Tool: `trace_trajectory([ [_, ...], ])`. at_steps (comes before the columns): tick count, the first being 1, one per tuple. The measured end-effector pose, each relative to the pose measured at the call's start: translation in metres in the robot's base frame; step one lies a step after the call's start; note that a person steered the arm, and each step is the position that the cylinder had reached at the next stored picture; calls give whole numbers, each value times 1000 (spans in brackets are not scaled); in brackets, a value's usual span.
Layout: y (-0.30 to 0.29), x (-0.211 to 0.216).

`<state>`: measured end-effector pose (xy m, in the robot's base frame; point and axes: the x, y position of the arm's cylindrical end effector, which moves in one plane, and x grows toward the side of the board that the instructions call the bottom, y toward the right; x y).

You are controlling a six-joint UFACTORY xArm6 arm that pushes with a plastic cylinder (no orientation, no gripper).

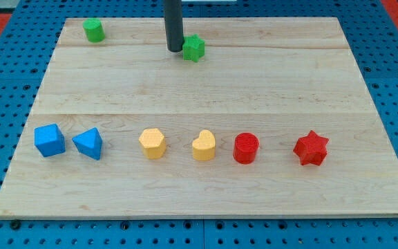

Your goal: Place the green star diagonal to the green circle

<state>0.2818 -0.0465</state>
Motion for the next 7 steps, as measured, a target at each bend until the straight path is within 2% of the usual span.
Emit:
trace_trajectory([
  [1, 24, -42],
  [2, 69, -35],
  [3, 81, 30],
  [5, -28, 51],
  [6, -39, 51],
  [7, -84, 142],
])
